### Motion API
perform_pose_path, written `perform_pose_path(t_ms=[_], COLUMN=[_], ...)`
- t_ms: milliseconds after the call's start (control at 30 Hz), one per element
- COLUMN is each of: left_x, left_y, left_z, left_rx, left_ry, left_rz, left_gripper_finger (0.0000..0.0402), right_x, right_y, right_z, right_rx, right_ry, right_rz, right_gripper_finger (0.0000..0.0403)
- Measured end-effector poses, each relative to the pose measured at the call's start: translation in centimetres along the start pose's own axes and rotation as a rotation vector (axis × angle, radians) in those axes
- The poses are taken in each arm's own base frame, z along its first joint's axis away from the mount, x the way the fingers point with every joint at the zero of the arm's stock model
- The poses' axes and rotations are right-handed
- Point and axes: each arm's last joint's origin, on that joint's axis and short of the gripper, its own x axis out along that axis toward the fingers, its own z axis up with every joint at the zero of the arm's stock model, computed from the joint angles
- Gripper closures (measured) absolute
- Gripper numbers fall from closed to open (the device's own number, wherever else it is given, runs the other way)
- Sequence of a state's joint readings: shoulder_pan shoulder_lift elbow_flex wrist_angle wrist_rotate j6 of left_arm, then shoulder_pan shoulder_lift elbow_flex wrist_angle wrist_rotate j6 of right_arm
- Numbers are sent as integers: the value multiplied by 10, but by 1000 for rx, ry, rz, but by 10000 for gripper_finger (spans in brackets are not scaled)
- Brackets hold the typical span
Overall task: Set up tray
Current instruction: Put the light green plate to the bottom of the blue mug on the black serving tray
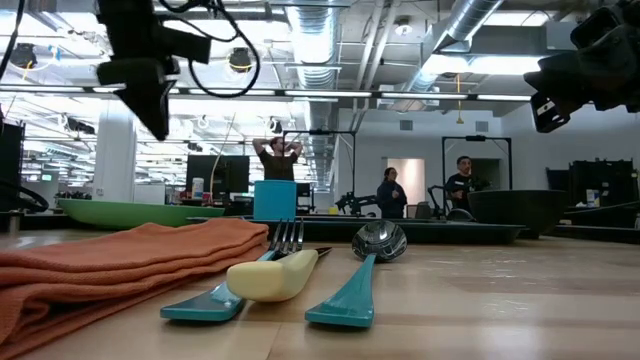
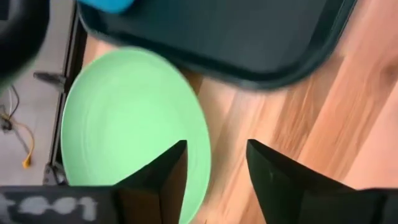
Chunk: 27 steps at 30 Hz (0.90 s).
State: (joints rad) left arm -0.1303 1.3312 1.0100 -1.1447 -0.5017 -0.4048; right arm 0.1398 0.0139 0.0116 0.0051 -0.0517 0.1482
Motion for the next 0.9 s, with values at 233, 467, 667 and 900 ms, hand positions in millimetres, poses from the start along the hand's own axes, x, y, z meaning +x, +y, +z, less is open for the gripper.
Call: perform_pose_path(t_ms=[233, 467, 667, 900], left_x=[20, 42, 60, 64], left_y=[-6, -11, -9, -4], left_z=[-17, -37, -55, -52], left_rx=[35, 72, 80, 34], left_ry=[106, 169, 241, 259], left_rz=[-19, 16, 48, 35], left_gripper_finger=[234, 234, 234, 234], right_x=[0, 0, 0, 0], right_y=[0, 0, 0, 0], right_z=[0, 0, 0, 0], right_rx=[-4, -26, -28, -28], right_ry=[0, 0, 0, 0], right_rz=[0, 0, 0, 0], right_gripper_finger=[321, 321, 321, 321])
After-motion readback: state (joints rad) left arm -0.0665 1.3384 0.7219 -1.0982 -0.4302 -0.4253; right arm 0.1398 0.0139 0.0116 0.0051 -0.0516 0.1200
